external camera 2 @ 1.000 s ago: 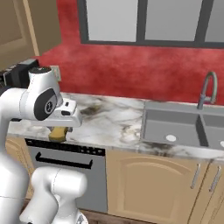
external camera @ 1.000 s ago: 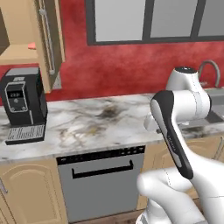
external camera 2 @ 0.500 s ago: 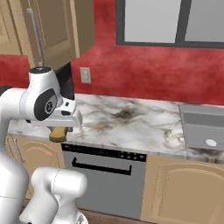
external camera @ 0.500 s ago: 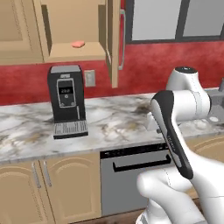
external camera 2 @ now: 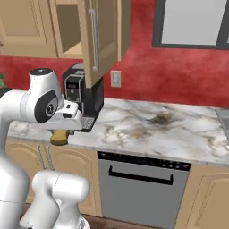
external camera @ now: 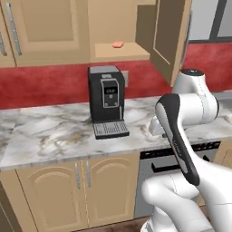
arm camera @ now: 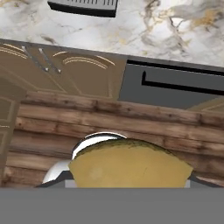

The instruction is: Pick up the bar soap and sponge from the sink, and place them back in the cabinet, and close the cabinet door.

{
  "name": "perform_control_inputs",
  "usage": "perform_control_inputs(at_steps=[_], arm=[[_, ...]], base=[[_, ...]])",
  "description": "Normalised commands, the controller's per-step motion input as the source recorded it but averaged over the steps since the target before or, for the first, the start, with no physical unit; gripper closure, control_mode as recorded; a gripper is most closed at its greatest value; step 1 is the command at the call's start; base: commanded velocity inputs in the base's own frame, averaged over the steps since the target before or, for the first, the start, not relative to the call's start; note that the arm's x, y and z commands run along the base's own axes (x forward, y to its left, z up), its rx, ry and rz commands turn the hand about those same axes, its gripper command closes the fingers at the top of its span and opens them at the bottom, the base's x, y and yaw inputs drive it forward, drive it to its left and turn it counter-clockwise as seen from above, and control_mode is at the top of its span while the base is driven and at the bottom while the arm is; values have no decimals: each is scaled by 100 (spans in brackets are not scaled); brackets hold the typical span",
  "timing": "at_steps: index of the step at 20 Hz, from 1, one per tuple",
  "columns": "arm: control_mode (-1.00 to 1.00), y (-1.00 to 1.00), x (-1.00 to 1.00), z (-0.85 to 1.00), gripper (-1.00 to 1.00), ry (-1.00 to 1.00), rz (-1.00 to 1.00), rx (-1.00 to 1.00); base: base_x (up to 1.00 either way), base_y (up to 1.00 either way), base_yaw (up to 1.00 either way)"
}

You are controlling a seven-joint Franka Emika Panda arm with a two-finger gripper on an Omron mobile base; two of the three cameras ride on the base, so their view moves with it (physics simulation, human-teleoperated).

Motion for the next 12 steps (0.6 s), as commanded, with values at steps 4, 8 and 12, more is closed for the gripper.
perform_control_inputs(at_steps=[4,8,12], arm=[[100,0,0,0,100,0,0,0],[100,0,0,0,100,0,0,0],[100,0,0,0,100,0,0,0]], base=[[0,70,0],[13,48,0],[41,20,-1]])
